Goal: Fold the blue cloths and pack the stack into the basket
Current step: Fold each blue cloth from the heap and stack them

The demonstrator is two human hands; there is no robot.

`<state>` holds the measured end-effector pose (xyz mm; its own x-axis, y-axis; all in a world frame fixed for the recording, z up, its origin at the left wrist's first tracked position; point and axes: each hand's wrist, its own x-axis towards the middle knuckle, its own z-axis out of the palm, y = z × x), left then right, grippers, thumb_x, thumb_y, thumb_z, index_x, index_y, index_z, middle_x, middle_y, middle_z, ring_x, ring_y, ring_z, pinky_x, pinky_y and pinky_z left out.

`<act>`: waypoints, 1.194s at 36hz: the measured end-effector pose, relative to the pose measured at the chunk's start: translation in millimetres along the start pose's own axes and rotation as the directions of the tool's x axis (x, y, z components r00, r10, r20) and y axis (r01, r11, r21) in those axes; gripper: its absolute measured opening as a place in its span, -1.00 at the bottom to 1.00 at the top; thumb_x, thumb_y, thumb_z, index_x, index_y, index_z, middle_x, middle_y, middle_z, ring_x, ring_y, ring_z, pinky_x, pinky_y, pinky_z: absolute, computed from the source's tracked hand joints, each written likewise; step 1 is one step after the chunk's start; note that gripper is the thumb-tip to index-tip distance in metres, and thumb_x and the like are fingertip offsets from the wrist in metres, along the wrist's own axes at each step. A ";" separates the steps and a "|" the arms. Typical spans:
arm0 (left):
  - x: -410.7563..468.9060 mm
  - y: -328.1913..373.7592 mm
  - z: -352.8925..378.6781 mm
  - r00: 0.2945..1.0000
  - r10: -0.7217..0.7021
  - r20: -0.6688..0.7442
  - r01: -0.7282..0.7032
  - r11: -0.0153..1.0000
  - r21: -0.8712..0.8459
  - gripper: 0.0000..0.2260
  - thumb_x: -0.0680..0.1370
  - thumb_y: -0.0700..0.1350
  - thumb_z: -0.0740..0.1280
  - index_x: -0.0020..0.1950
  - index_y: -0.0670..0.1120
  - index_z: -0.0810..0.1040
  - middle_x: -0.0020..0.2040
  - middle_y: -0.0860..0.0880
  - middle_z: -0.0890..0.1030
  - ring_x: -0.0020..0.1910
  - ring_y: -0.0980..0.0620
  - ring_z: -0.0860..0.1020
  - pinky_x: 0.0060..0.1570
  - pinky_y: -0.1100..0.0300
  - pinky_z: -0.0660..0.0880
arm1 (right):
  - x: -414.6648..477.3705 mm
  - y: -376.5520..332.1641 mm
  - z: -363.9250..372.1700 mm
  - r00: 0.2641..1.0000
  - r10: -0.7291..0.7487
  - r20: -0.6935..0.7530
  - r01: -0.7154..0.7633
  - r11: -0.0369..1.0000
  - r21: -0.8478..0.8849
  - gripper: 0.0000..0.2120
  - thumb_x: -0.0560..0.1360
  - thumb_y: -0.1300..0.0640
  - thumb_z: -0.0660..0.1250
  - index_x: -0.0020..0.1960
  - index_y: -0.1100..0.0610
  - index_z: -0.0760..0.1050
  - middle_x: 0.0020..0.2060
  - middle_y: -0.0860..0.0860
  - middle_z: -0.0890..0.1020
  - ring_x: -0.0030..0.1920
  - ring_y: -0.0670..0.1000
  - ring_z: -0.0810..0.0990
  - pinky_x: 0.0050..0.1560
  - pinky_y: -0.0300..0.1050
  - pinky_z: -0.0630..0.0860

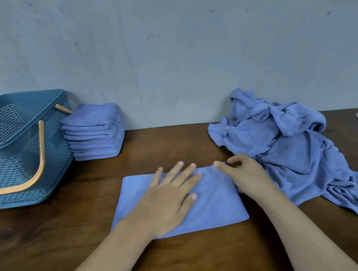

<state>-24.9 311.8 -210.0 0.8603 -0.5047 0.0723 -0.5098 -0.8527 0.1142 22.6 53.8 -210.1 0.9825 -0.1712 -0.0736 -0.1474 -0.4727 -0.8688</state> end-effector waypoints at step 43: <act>-93.4 -130.2 -21.3 0.947 -0.233 -0.220 0.016 0.720 -0.694 -0.81 0.68 0.05 0.37 0.28 0.23 0.63 0.23 0.37 0.61 0.27 0.31 0.54 0.28 0.24 0.46 | -58.8 -73.1 11.2 0.966 -0.150 0.210 0.239 0.827 -0.509 -0.38 0.62 0.05 0.40 0.62 -0.16 0.29 0.60 -0.17 0.28 0.58 -0.04 0.29 0.46 -0.10 0.32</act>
<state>-39.0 472.8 -210.5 0.9329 -0.2498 0.2595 -0.3558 -0.5278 0.7712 -23.1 108.0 -147.7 0.9952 0.0875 -0.0436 0.0554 -0.8720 -0.4864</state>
